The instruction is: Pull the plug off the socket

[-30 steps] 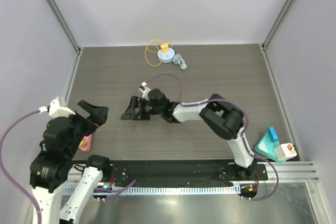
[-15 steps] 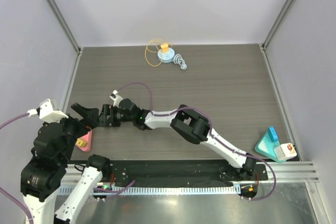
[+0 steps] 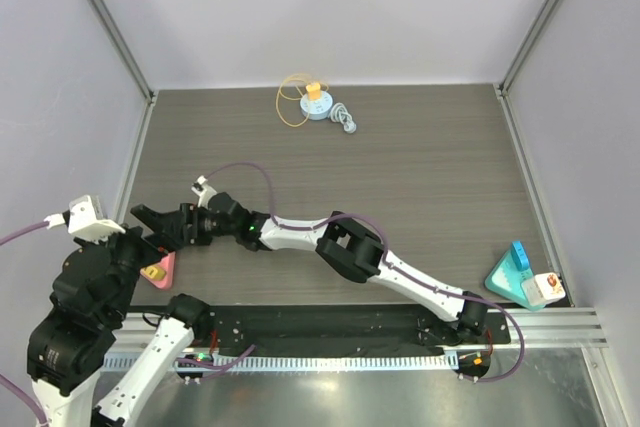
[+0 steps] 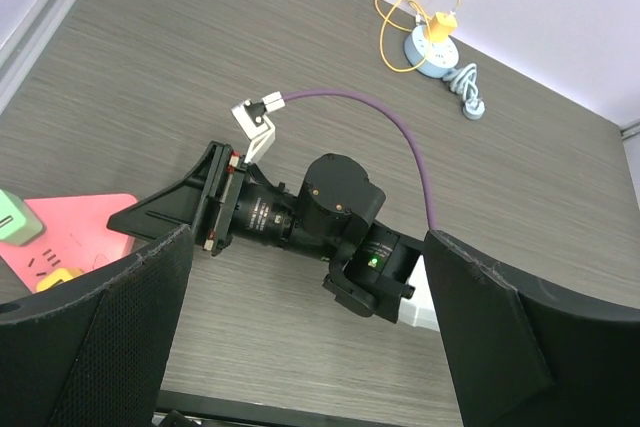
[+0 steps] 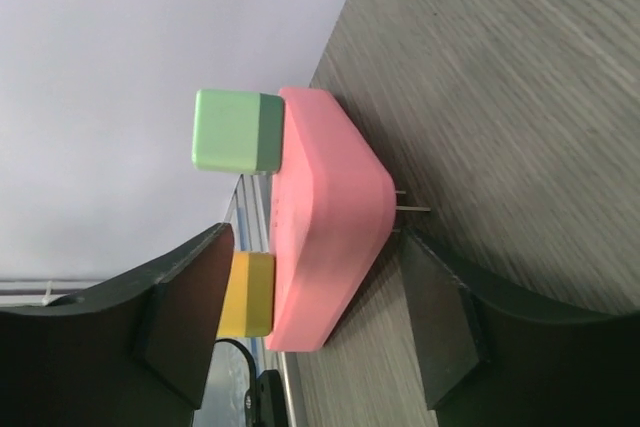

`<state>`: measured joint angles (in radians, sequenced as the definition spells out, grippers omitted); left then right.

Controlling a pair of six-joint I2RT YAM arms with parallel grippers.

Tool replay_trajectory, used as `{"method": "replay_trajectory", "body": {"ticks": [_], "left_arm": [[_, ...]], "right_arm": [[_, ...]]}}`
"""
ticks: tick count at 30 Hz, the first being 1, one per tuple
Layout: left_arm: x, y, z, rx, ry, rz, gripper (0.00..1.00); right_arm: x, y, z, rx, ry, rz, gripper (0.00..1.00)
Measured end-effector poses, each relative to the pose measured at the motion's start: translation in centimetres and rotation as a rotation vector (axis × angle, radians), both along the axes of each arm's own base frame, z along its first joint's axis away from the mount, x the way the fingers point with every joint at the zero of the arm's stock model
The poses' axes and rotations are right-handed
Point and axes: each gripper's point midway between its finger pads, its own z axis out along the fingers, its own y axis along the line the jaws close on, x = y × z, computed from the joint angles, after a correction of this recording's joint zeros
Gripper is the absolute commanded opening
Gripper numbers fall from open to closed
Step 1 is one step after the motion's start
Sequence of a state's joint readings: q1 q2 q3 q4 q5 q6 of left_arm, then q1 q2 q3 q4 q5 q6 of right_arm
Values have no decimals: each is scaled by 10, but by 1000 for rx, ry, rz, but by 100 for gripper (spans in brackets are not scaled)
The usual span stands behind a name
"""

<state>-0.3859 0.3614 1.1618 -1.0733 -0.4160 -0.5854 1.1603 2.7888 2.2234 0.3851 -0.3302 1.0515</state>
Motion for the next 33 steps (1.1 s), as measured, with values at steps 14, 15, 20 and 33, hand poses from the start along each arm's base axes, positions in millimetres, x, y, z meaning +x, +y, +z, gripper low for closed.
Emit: {"method": "replay_trajectory", "body": {"ticks": [14,15,20,33], "left_arm": [[-4,0,-2,-10,-13,-13,94],[-4,0,-3,-11,-12,-13,94],[-4,-1,-6,-11,-5,-16,94],[0,-5,-9,-39,12,-16,90]], "right_arm": [[0,2,-7,10,49,-8,55],[0,2,-7,14,52,-8,55],[0,4,-6,37,83,-12,53],[4,7,-8,58,146,-16,20]]}}
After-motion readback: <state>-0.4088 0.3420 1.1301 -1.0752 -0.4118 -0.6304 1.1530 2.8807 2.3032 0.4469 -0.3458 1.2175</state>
